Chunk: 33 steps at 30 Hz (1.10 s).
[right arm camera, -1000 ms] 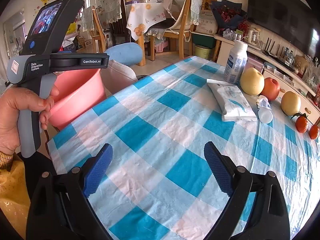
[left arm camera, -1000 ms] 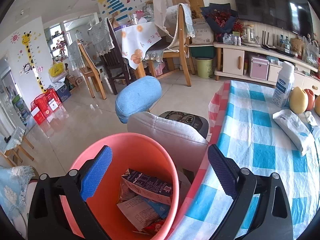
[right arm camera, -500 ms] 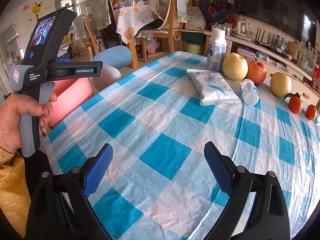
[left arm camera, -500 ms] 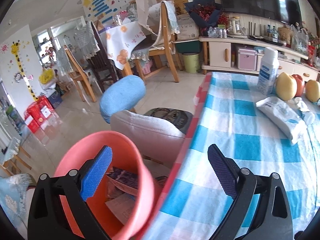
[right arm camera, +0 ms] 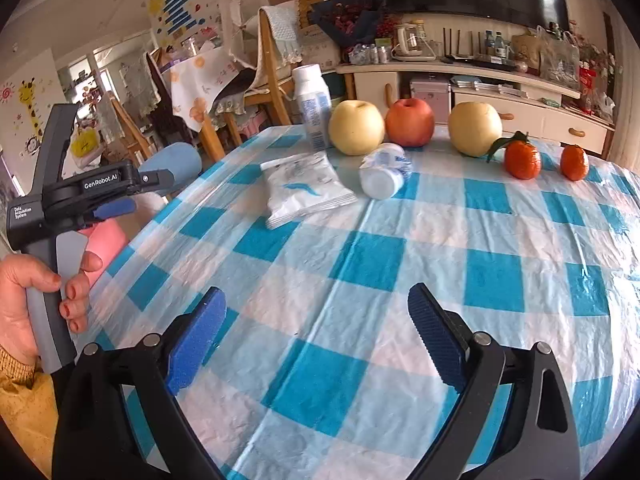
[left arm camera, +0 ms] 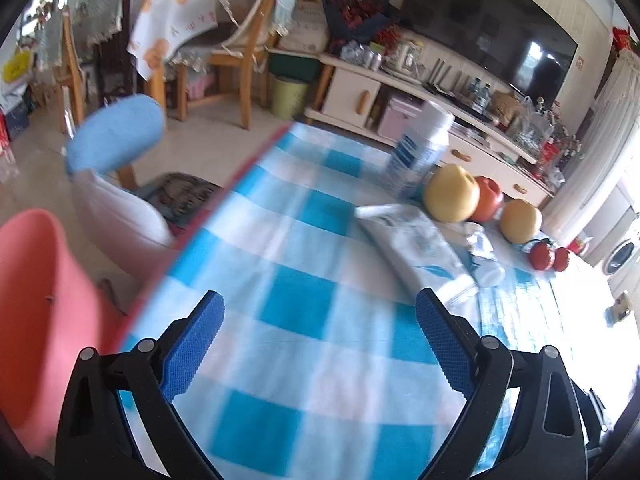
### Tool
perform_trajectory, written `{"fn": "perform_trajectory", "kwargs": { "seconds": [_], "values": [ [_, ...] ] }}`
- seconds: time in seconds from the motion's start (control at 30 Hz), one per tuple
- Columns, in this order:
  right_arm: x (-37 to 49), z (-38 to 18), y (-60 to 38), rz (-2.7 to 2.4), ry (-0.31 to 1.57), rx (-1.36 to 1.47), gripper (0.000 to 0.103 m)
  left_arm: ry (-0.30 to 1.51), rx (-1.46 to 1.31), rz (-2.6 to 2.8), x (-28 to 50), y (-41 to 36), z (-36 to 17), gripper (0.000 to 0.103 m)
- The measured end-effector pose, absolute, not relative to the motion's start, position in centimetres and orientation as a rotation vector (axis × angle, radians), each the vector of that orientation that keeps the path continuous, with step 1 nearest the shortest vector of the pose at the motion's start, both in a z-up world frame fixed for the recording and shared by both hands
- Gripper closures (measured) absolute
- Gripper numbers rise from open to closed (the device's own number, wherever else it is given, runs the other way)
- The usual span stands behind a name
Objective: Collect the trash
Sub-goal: 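Move both tools back over the table toward the wipes packet and bottle, then grasp the white wipes packet with the left tool while the right tool grasps the crumpled white bottle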
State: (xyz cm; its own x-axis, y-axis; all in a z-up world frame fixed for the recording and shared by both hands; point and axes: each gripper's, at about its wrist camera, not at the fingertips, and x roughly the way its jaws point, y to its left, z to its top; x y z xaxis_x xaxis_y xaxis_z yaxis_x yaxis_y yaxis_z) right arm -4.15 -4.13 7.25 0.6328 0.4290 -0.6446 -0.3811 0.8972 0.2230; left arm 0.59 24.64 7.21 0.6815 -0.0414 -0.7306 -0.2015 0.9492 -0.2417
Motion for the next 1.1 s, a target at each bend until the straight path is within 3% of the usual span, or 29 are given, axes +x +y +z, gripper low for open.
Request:
{"fn": "perform_trajectory", "kwargs": {
  "seconds": [0.3, 0.83, 0.93, 1.1],
  "values": [
    [-2.4, 8.3, -10.4, 0.391, 0.746, 0.247, 0.01, 0.972, -0.36, 0.072, 9.6, 16.5, 3.7, 0.008],
    [-2.7, 9.1, -12.7, 0.425, 0.734, 0.325, 0.01, 1.051, -0.292, 0.242, 16.8, 14.1, 1.1, 0.008],
    [-2.7, 9.3, -13.1, 0.427, 0.732, 0.344, 0.01, 1.033, -0.219, 0.232, 17.0, 12.7, 1.4, 0.02],
    [-2.6, 9.6, -14.4, 0.403, 0.716, 0.362, 0.01, 1.008, -0.123, 0.189, 15.8, 10.4, 2.0, 0.023]
  ]
}}
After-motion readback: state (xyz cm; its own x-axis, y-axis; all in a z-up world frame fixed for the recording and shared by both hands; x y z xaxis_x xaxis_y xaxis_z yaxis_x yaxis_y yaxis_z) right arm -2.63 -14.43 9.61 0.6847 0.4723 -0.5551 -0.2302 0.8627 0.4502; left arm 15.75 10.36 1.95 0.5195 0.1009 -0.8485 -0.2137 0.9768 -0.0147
